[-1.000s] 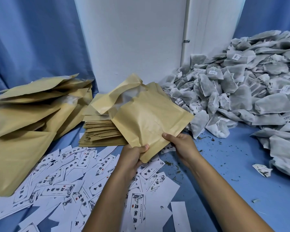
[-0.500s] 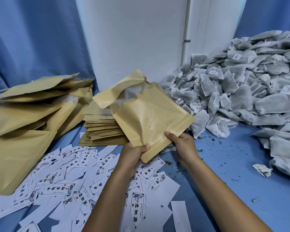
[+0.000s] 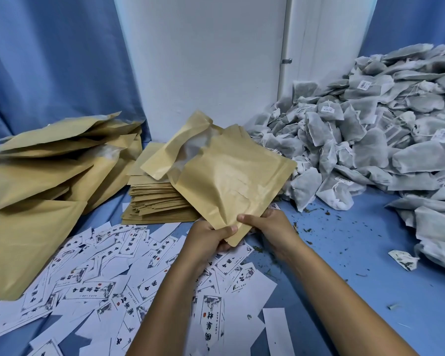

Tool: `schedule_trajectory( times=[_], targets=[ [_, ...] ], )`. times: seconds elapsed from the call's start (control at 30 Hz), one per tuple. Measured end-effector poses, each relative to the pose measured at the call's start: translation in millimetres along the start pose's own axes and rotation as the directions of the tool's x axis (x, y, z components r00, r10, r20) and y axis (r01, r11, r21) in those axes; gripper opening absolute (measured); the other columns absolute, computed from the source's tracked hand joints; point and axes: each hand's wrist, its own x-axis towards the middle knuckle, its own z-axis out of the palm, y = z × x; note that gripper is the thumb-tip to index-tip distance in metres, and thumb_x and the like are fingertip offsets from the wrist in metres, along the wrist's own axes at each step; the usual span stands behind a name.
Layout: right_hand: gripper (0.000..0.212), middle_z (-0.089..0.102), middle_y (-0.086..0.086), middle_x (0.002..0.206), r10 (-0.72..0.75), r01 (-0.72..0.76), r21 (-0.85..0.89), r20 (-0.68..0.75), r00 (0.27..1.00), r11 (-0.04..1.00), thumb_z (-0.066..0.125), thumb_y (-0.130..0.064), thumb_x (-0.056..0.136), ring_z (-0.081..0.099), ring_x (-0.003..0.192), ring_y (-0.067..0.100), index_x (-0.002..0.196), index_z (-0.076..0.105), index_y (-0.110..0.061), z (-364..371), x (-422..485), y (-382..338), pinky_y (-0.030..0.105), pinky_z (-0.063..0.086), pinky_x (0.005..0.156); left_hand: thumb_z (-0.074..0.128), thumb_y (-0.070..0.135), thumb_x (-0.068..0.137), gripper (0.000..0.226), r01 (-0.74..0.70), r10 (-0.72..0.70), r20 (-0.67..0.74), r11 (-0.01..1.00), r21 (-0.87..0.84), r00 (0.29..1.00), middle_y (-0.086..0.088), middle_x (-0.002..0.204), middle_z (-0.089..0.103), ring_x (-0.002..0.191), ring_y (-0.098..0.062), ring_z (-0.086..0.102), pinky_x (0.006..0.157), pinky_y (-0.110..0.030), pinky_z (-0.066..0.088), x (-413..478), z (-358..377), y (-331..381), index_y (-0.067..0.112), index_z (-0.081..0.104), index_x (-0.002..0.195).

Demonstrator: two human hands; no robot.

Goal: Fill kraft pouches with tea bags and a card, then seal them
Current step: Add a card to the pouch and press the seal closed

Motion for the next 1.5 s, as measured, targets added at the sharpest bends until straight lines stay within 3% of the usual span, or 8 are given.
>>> schedule_trajectory(
  times=[0.13, 0.33, 0.47, 0.63, 1.03, 1.2, 1.37, 1.5],
  targets=[
    [0.021, 0.072, 0.021, 0.086, -0.025, 0.023, -0.051, -0.043, 0.999, 0.998, 0.079, -0.007, 0.071, 0.066, 0.086, 0.047, 0.087, 0.071, 0.004, 1.3, 0.6, 5.3, 0.041, 0.052, 0.078, 0.072, 0.007, 0.082, 0.015, 0.01, -0.004, -0.075, 0.997, 0.075, 0.997, -0.007, 0.077, 0.072, 0.05, -0.011, 0.061, 0.063, -0.029, 0.056, 0.5, -0.7, -0.8, 0.004, 0.066, 0.096],
    [0.029, 0.073, 0.018, 0.095, -0.006, 0.001, 0.051, 0.088, 0.996, 0.999, 0.08, -0.006, 0.068, 0.068, 0.091, 0.034, 0.094, 0.068, 0.001, 5.1, -2.0, 5.4, 0.038, 0.054, 0.084, 0.068, 0.008, 0.084, 0.015, 0.03, -0.025, -0.083, 0.997, 0.064, 0.996, -0.009, 0.073, 0.068, 0.043, -0.011, 0.053, 0.048, -0.022, 0.048, -1.5, 0.1, 4.2, -0.002, 0.067, 0.095],
    [0.021, 0.07, 0.027, 0.09, -0.019, 0.019, 0.01, 0.024, 1.0, 1.0, 0.081, -0.007, 0.069, 0.065, 0.082, 0.038, 0.084, 0.071, 0.003, 5.5, 0.9, 4.7, 0.044, 0.049, 0.075, 0.064, 0.01, 0.089, 0.014, 0.028, -0.024, -0.045, 0.996, 0.089, 0.999, -0.006, 0.063, 0.066, 0.042, -0.01, 0.053, 0.046, -0.02, 0.047, -2.1, 2.7, 6.8, -0.003, 0.066, 0.096],
    [0.009, 0.075, 0.007, 0.078, -0.031, 0.034, 0.043, -0.056, 0.998, 0.999, 0.077, -0.011, 0.074, 0.071, 0.07, 0.015, 0.07, 0.07, -0.007, -12.4, 2.9, -12.0, 0.02, 0.054, 0.064, 0.066, 0.014, 0.088, 0.012, 0.014, 0.0, -0.078, 0.984, 0.175, 0.997, -0.001, 0.051, 0.062, 0.042, -0.01, 0.055, 0.048, -0.019, 0.049, 0.3, -3.6, 5.8, 0.005, 0.063, 0.08],
    [0.005, 0.074, 0.012, 0.089, -0.02, 0.045, 0.221, -0.112, 0.993, 0.974, 0.068, 0.003, 0.079, 0.07, 0.088, 0.024, 0.084, 0.067, 0.001, -31.2, 9.6, -22.2, 0.025, 0.054, 0.078, 0.066, 0.01, 0.088, 0.009, 0.005, 0.004, -0.031, 0.963, 0.27, 0.999, -0.01, 0.067, 0.063, 0.04, -0.006, 0.056, 0.042, -0.016, 0.045, 3.4, -13.2, 6.1, 0.005, 0.063, 0.081],
    [0.003, 0.073, 0.009, 0.08, -0.005, 0.083, 0.349, -0.22, 0.975, 0.934, 0.067, -0.001, 0.082, 0.069, 0.075, 0.019, 0.08, 0.064, 0.0, -35.8, 9.1, -25.8, 0.021, 0.054, 0.067, 0.068, 0.015, 0.087, 0.009, -0.022, 0.033, -0.032, 0.954, 0.299, 0.999, -0.003, 0.062, 0.063, 0.044, -0.007, 0.055, 0.045, -0.018, 0.046, 6.8, -11.3, 4.7, 0.006, 0.065, 0.085],
    [0.005, 0.07, 0.008, 0.082, -0.012, 0.15, 0.385, -0.339, 0.941, 0.911, 0.065, 0.003, 0.083, 0.068, 0.075, 0.017, 0.083, 0.062, -0.001, -34.4, 7.8, -29.4, 0.025, 0.055, 0.077, 0.068, 0.011, 0.087, 0.008, -0.037, 0.038, 0.003, 0.966, 0.255, 0.999, -0.004, 0.067, 0.06, 0.046, -0.011, 0.054, 0.055, -0.025, 0.053, 5.9, -6.8, 1.5, 0.004, 0.063, 0.085],
    [0.009, 0.072, 0.002, 0.067, -0.039, 0.25, 0.464, -0.417, 0.908, 0.85, 0.061, 0.005, 0.086, 0.069, 0.063, 0.011, 0.081, 0.062, -0.003, -42.8, 6.4, -35.7, 0.018, 0.054, 0.057, 0.067, 0.009, 0.087, 0.006, -0.061, 0.058, 0.018, 0.963, 0.263, 0.998, -0.001, 0.063, 0.06, 0.047, -0.012, 0.054, 0.07, -0.038, 0.057, 7.2, -9.1, 0.4, 0.008, 0.064, 0.081]
  ],
)
